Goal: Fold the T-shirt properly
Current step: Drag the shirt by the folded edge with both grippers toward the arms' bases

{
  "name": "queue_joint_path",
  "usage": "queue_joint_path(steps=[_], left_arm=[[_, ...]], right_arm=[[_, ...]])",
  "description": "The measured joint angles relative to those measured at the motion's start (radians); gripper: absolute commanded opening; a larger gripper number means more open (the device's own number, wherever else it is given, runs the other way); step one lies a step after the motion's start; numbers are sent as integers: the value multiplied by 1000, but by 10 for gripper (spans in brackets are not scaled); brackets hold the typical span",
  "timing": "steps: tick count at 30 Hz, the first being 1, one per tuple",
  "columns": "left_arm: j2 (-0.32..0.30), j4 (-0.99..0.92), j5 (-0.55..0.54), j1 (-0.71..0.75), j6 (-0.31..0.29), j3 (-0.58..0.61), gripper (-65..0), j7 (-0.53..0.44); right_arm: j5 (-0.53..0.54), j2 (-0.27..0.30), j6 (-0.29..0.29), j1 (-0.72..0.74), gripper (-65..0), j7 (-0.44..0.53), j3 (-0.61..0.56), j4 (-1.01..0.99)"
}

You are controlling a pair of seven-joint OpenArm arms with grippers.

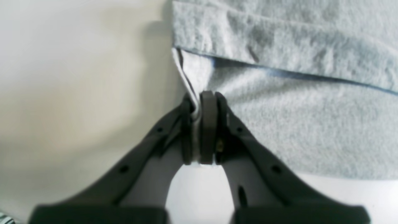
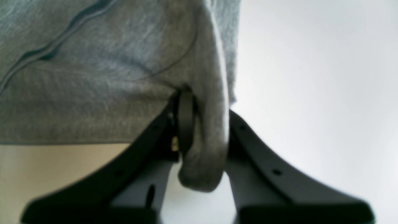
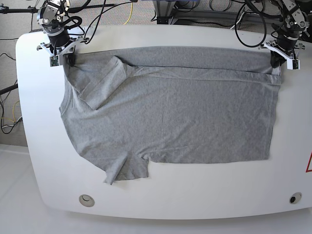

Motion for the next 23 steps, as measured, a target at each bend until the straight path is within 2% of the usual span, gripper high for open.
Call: queue_joint_path(steps=[8, 23], left_arm=[[42, -1, 72, -6, -7, -49, -646, -39], [43, -1, 83, -6, -7, -50, -646, -40]], right_arm=[[3, 6, 15, -23, -598, 13, 1, 2], [4, 8, 18, -30, -598, 19, 1, 2]])
